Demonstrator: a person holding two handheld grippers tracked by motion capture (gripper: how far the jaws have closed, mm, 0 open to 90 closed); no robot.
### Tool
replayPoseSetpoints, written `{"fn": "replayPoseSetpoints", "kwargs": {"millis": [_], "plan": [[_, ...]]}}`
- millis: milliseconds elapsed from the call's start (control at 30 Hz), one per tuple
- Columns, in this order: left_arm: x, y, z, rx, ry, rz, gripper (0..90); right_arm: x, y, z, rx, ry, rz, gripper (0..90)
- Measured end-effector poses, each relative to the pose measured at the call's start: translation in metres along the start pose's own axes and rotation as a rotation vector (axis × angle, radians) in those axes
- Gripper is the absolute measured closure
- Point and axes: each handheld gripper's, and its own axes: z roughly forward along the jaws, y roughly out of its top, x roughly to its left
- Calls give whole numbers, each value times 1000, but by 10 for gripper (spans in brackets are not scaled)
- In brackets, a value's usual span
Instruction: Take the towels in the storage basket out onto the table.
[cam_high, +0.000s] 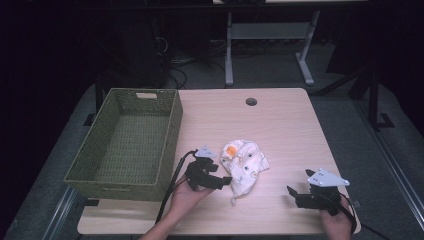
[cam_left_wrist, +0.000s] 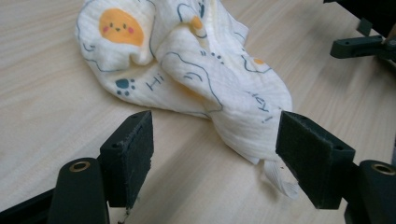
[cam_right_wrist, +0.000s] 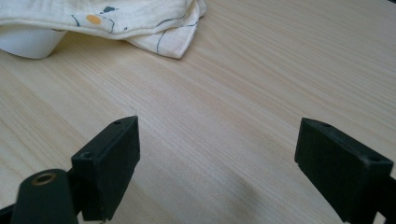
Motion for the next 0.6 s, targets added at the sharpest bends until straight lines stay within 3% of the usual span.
{"fn": "replayPoseSetpoints", "kwargs": {"millis": [233,367,600], "plan": [[-4,-11,-5,-22,46,44,278,1,0,0,1,1,1,137],[-4,-16,-6,-19,34,32,277,1,0,0,1,0,2,137],[-9,-24,-11,1,30,56,273,0,0,-1,-2,-3,2,137]]}}
